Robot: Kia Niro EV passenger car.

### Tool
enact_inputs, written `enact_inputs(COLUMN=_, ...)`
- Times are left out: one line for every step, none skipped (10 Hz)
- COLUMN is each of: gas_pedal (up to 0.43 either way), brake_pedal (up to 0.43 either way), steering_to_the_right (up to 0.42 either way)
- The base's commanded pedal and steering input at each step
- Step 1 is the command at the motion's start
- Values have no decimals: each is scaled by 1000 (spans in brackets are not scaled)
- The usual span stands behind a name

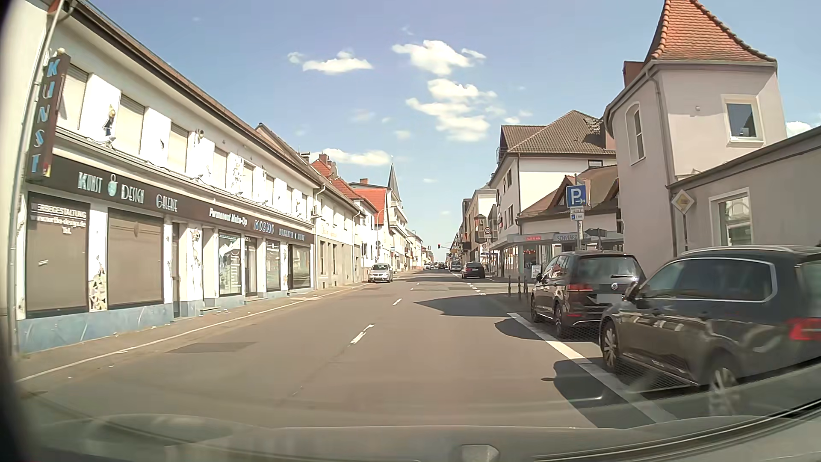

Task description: Follow the waypoints while adhering to traffic rules and regulations

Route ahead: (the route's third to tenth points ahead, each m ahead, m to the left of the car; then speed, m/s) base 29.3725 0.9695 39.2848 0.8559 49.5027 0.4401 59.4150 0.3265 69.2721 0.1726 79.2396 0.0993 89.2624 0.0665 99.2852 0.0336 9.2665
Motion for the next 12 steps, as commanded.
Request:
enact_inputs(gas_pedal=67, brake_pedal=30, steering_to_the_right=7)
enact_inputs(gas_pedal=67, brake_pedal=30, steering_to_the_right=3)
enact_inputs(gas_pedal=67, brake_pedal=30, steering_to_the_right=2)
enact_inputs(gas_pedal=67, brake_pedal=30, steering_to_the_right=2)
enact_inputs(gas_pedal=67, brake_pedal=30, steering_to_the_right=2)
enact_inputs(gas_pedal=67, brake_pedal=30, steering_to_the_right=2)
enact_inputs(gas_pedal=67, brake_pedal=30, steering_to_the_right=2)
enact_inputs(gas_pedal=67, brake_pedal=30, steering_to_the_right=2)
enact_inputs(gas_pedal=67, brake_pedal=30, steering_to_the_right=2)
enact_inputs(gas_pedal=67, brake_pedal=30, steering_to_the_right=2)
enact_inputs(gas_pedal=67, brake_pedal=30, steering_to_the_right=2)
enact_inputs(gas_pedal=67, brake_pedal=30, steering_to_the_right=2)
